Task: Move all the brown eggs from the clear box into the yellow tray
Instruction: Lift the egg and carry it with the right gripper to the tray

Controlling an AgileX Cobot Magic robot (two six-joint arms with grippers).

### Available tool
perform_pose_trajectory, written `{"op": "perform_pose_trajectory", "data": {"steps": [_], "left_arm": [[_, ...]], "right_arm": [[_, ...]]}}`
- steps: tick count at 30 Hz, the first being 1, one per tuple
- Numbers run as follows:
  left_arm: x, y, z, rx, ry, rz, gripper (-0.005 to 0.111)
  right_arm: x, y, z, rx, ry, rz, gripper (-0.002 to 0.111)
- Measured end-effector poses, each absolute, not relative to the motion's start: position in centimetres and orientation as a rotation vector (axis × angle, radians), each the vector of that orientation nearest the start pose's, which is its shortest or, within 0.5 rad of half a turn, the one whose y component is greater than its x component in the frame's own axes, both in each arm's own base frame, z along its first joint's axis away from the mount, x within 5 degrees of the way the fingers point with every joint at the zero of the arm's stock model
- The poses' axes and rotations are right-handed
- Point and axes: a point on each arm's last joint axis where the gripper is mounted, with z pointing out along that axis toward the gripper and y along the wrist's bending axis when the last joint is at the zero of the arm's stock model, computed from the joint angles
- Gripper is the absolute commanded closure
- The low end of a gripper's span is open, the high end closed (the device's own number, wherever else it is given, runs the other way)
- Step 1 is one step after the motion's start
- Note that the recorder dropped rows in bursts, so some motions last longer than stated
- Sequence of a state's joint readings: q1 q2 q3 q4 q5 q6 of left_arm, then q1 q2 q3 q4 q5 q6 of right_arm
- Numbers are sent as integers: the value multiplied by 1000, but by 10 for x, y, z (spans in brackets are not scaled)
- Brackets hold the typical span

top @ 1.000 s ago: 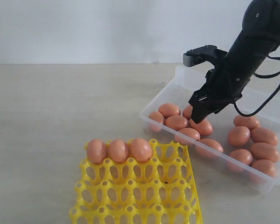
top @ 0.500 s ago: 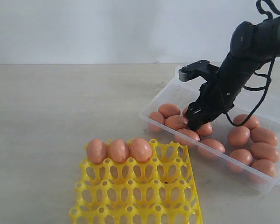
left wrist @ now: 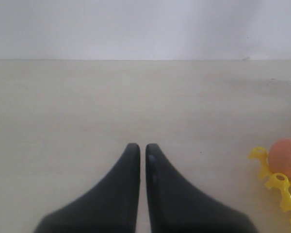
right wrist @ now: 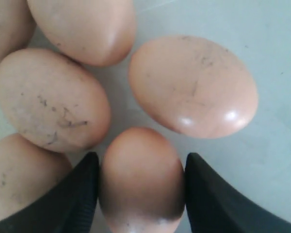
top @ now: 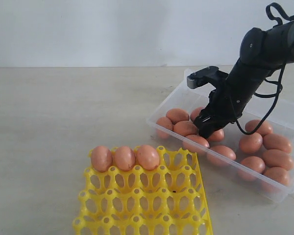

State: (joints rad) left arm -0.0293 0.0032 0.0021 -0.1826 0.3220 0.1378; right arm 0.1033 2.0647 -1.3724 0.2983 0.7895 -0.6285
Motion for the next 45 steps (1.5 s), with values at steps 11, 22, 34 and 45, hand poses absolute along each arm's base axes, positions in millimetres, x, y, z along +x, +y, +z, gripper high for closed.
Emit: {"op": "perform_pose_trajectory", "data": {"steps": [11,22,34,45], "left_arm": [[54,-7,184,35,1806,-98,103],[54,-7,184,35,1806,-98,103],[54,-7,184,35,1806,-98,103],[54,-7,184,35,1806,-98,103]], "right_arm": [[399,60,180,-586,2734,247,108],[413,46,309,154,1810,182,108],[381,96,363,-452,1339,456,109],[306,100,212,-425,1695,671,109]]}}
